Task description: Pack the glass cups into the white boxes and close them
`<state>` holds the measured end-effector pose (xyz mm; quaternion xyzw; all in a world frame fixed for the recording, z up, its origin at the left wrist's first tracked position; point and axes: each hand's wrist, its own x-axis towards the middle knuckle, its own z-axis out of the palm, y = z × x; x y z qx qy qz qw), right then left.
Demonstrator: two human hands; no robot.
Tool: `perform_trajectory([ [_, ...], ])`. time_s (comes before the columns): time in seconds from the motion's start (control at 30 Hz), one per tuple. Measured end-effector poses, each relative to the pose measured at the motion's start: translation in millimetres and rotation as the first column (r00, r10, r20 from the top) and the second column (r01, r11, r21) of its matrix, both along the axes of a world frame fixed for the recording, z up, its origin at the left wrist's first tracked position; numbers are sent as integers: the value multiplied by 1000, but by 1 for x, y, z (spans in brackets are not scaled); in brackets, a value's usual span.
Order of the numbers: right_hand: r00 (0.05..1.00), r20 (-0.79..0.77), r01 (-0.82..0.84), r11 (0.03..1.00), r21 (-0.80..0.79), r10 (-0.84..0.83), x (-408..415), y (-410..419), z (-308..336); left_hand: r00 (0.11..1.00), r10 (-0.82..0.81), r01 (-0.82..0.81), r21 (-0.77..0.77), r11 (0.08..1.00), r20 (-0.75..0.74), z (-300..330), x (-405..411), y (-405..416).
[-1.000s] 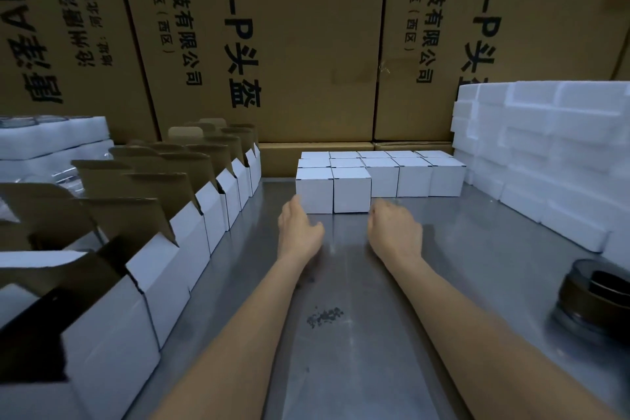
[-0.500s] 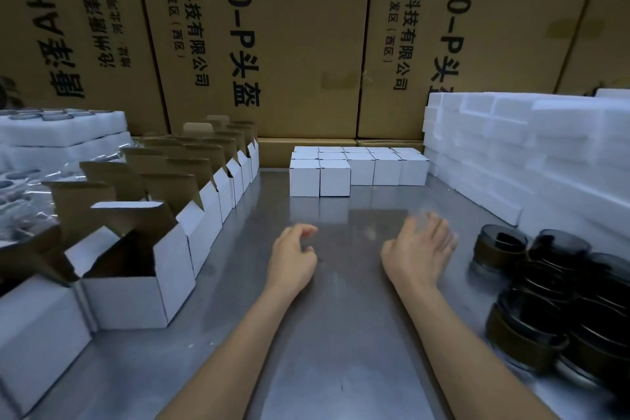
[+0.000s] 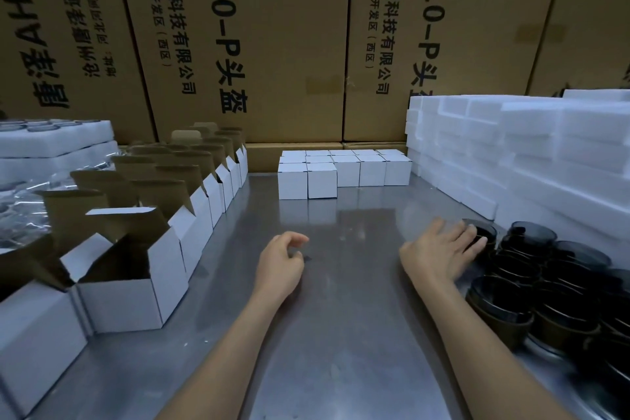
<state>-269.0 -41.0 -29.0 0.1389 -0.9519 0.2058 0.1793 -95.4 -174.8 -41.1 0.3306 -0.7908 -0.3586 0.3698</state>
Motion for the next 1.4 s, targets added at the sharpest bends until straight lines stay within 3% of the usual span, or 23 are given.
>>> perform_trajectory([
  [0.1, 992, -107, -66, 998, -11, 64, 5, -3, 1, 1000, 7, -7, 5, 1000, 8, 1, 0, 0],
  [0.27, 927, -204, -328, 944, -34, 315, 20, -19, -1, 1000, 4, -4, 21, 1000, 4, 2, 0, 1],
  [0.53, 697, -294, -716, 659, -231, 654, 41, -35, -5, 998, -56, 56, 24, 998, 10, 2, -1, 1],
  [0.7, 676, -230, -734, 611, -297, 700, 40, -36, -9, 971, -211, 213, -4, 977, 109, 1, -2, 3],
  [0.87, 644, 68, -713, 631, -306, 762, 35, -40, -13, 974, -205, 207, -10, 978, 98, 0, -3, 3],
  [1.03, 594, -136, -777, 523, -350, 793, 39, -36, -8, 981, -185, 190, -71, 979, 63, 0, -4, 1],
  [1.17, 574, -309, -801, 442, -405, 758, 50, -32, -3, 980, -196, 181, -232, 956, -43, 1, -4, 4],
  [1.4, 573, -364, -811, 445, -380, 734, 53, -32, -4, 976, -207, 179, -295, 939, -68, -1, -5, 1],
])
